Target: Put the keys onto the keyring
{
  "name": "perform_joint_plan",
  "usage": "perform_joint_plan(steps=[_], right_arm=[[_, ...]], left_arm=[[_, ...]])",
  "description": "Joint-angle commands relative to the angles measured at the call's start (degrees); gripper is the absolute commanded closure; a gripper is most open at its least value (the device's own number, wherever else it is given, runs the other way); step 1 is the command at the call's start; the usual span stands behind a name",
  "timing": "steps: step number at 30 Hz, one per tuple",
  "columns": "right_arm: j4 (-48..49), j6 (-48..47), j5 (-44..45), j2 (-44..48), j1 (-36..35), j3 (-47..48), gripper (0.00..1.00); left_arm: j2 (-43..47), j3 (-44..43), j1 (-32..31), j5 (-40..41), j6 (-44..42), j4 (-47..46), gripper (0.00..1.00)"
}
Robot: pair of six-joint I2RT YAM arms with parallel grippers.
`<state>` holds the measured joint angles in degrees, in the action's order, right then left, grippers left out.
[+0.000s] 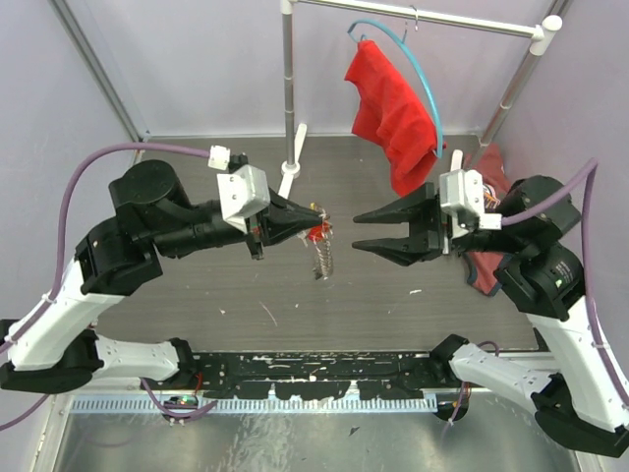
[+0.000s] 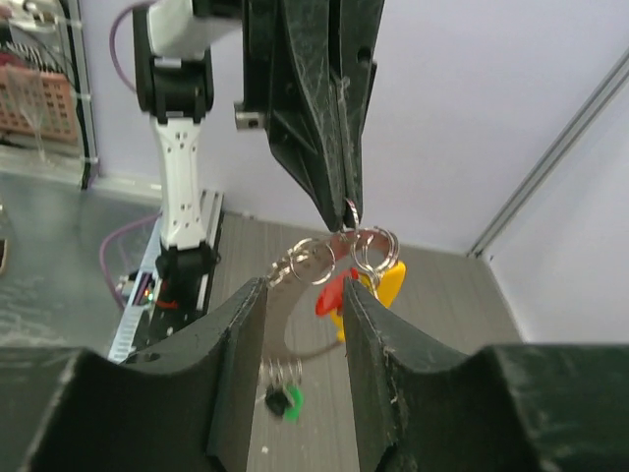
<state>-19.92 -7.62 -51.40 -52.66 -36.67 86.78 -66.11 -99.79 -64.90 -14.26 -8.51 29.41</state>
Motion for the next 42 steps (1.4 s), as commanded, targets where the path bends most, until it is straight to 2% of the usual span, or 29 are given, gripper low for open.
perform_joint_plan(steps=[1,9,16,21,24,42], right_arm=[[-15.0,-8.4,1.1,-2.5,-0.2,2.2,0.58],[-16.6,-6.8,2.9,-6.5,-0.5,4.4,0.62],[-13.7,-5.9,0.1,-7.3,-1.5,3.1,0.61],[-11.4,-4.7,-3.3,-6.9,-1.7,1.5,0.64],[-12.7,-5.4,-3.4,-7.5,-1.7,1.4,0.64],[-6.5,-2.2,-6.2,-7.3,-2.1,-1.6,0.65]], left_arm=[[-2.5,-6.0,-0.1,-1.6,-5.2,15.4,1.00],[-5.9,-11.4,-0.2,-1.2,-6.3,23.4,1.00],[-6.0,-10.6,-0.2,-1.5,-6.3,22.9,1.00],[-6.0,-10.2,-0.1,-1.2,-6.4,22.6,1.00],[-5.9,-10.0,-0.1,-1.3,-6.4,22.0,1.00],[-6.2,-9.5,-0.2,-2.3,-6.3,20.9,1.00]])
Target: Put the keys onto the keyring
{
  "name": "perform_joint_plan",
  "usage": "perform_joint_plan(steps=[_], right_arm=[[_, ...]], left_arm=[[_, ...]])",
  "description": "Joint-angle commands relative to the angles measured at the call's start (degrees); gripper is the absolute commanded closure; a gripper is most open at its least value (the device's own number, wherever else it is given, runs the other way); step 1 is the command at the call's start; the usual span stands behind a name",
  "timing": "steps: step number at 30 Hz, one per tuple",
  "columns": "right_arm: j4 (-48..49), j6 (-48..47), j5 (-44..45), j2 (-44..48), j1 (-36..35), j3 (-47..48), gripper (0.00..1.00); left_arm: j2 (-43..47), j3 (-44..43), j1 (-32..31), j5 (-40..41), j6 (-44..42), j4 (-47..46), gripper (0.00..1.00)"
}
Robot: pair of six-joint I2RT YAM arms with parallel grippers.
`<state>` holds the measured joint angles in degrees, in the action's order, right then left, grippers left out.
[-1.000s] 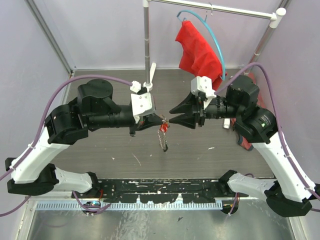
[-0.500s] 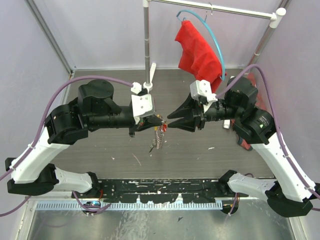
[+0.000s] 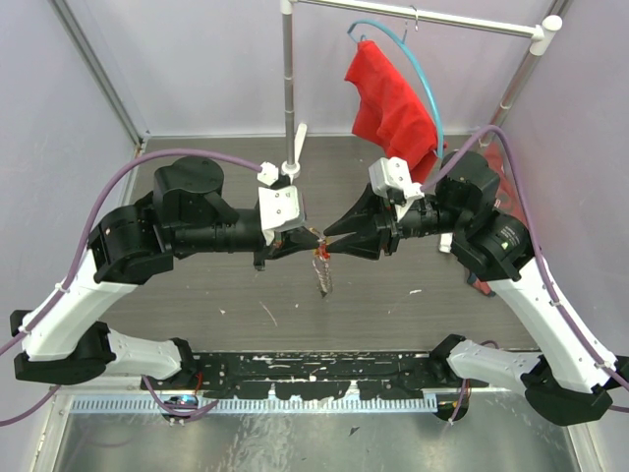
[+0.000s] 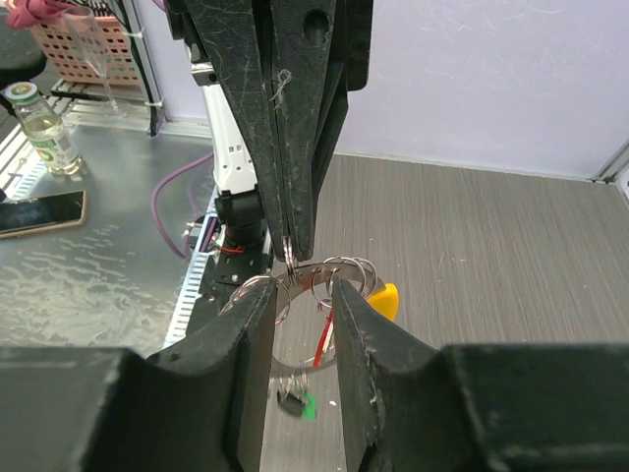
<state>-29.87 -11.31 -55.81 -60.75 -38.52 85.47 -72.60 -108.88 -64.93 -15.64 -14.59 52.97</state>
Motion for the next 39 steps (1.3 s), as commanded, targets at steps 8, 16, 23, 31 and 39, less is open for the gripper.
perform_joint_plan(steps=[8,16,23,31,39], right_arm=[[4.9,2.2,-2.6,1.1,-0.4,-1.4,0.69],[4.5,1.7,-2.0,1.2,-0.4,-1.6,0.90],[0.4,-1.8,0.1,1.7,-0.4,-0.3,0.68],[-1.6,-3.5,1.8,2.5,-0.4,0.1,0.67],[-1.4,-3.2,1.8,2.9,-0.4,0.3,0.77]], left_arm=[[-2.2,-0.9,-0.1,-1.4,-0.2,-2.9,1.00],[-2.3,-1.0,-0.1,-1.3,-0.4,-2.9,1.00],[-1.8,-1.0,-0.1,-1.0,-0.7,-2.4,1.00],[-1.7,-1.0,-0.1,-1.0,-0.9,-2.2,1.00],[-1.5,-0.9,-0.1,-1.1,-0.8,-2.1,1.00]])
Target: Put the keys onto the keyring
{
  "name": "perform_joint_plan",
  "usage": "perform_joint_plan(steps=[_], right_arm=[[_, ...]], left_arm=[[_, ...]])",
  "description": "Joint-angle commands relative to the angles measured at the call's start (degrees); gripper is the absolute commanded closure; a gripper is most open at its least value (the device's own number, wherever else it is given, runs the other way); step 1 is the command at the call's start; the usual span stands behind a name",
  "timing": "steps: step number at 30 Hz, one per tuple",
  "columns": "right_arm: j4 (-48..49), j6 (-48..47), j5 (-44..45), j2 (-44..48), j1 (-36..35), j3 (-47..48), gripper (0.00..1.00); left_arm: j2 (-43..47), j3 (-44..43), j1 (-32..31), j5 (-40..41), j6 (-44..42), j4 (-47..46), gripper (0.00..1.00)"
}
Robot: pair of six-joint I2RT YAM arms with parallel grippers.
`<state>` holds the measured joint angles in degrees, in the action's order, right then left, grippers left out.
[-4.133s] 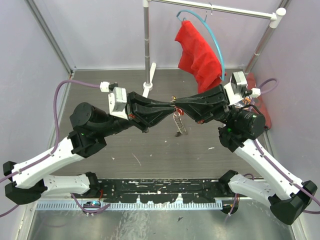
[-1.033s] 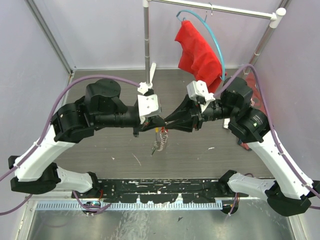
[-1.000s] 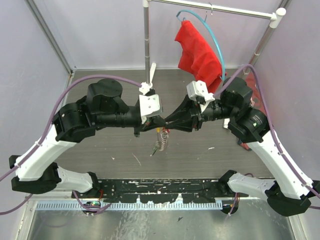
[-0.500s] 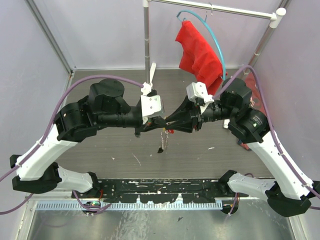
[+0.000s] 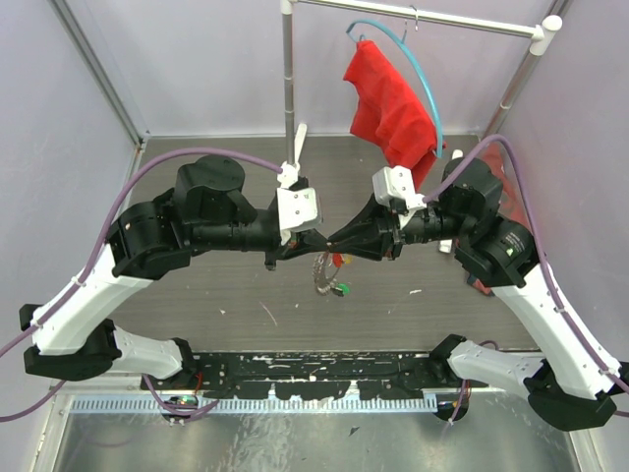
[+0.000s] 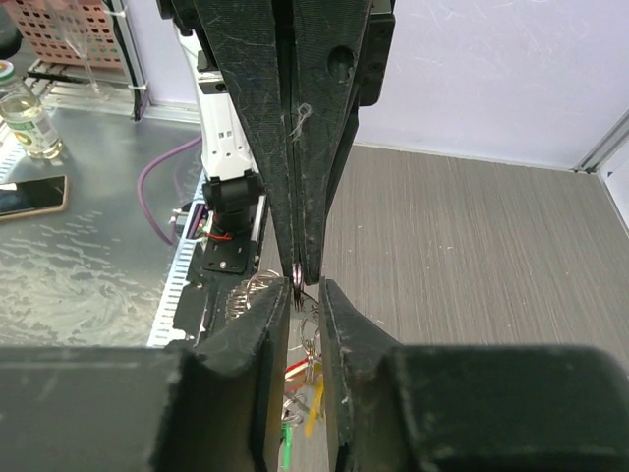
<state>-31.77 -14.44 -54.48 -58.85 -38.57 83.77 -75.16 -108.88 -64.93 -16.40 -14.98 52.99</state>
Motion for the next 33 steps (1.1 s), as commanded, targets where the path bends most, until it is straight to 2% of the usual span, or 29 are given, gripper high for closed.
perform_joint_plan(steps=[1,7,10,13,14,16,19,26,29,33], right_arm=[[0.5,0.0,0.4,1.0,-0.3,2.0,0.78],[0.5,0.0,0.2,0.8,-0.3,2.1,0.89],[0.5,0.1,0.2,0.7,-0.3,2.1,0.98],[1.8,0.5,0.4,0.9,-0.3,2.0,0.99],[2.6,0.9,0.6,1.2,-0.3,1.8,0.99],[4.5,1.7,0.9,2.1,-0.3,1.3,0.99],[6.5,2.6,1.3,3.0,-0.3,1.2,0.99],[11.5,4.8,1.3,5.0,-0.3,0.0,0.99],[15.3,6.7,1.7,5.9,-0.3,-1.3,0.99],[19.6,9.4,1.6,6.7,-0.3,-2.8,0.99]], left_arm=[[1.1,-0.9,-0.1,-0.3,-0.4,-2.1,1.00],[1.2,-0.9,-0.1,-0.3,-0.3,-2.1,1.00],[1.4,-0.8,-0.1,-0.4,-0.3,-2.5,1.00],[1.8,-0.1,-0.1,-0.4,-0.2,-3.6,0.99],[1.9,0.4,-0.2,-0.2,-0.2,-4.2,0.97],[3.5,2.0,-0.1,0.2,0.0,-5.4,0.81],[6.2,5.2,-0.1,1.2,0.7,-10.2,0.65],[13.3,14.1,-0.1,1.6,3.9,-21.7,0.45],[16.3,17.6,-0.1,2.3,5.5,-26.5,0.45],[17.2,20.0,-0.2,1.7,7.2,-30.3,0.61]])
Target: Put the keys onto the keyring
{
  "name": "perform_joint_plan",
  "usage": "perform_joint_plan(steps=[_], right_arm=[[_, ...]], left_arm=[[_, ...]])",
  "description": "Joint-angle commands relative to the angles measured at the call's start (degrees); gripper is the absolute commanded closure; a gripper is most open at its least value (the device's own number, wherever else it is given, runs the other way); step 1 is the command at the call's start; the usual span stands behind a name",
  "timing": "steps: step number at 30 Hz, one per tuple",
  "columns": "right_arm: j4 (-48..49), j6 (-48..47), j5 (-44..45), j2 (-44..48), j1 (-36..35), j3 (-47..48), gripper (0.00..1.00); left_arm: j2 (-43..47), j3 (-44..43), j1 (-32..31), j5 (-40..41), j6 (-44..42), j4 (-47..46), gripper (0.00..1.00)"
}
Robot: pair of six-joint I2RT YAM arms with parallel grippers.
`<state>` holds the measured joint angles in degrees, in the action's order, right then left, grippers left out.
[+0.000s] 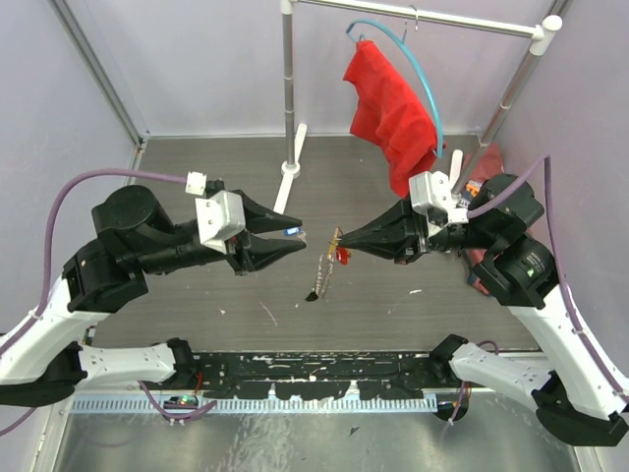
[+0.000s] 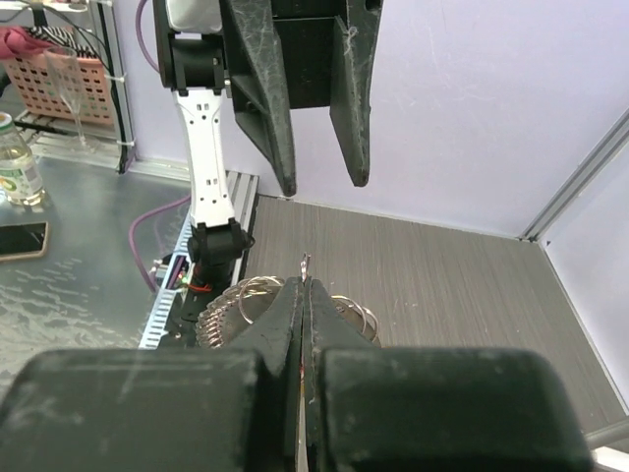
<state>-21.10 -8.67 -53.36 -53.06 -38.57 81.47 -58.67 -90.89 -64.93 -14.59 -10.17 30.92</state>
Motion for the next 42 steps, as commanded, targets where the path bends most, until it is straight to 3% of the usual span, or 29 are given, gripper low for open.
perform_joint_plan(steps=[1,16,19,23,34,42], right_arm=[[9.2,3.7,0.5,0.9,-0.4,-0.5,0.99],[22.1,10.3,3.6,3.7,-0.3,-6.4,0.99],[23.0,10.7,4.0,3.9,-0.3,-6.7,0.99],[24.3,11.5,3.9,4.0,-0.3,-7.0,0.99],[24.9,12.1,3.5,4.0,-0.4,-7.1,0.99],[24.6,11.8,3.6,3.7,-0.3,-7.2,0.99]], left_arm=[[0.5,2.1,-0.1,-0.4,2.5,-8.5,0.61],[-1.9,4.6,-0.1,-4.8,4.0,-17.1,0.65],[-2.0,4.7,-0.1,-5.0,4.1,-17.0,0.63],[-2.2,4.7,-0.1,-4.7,4.1,-16.7,0.71],[-3.2,4.4,-0.1,-5.0,4.4,-17.3,0.80],[-4.1,3.6,-0.1,-6.0,4.6,-17.8,0.81]])
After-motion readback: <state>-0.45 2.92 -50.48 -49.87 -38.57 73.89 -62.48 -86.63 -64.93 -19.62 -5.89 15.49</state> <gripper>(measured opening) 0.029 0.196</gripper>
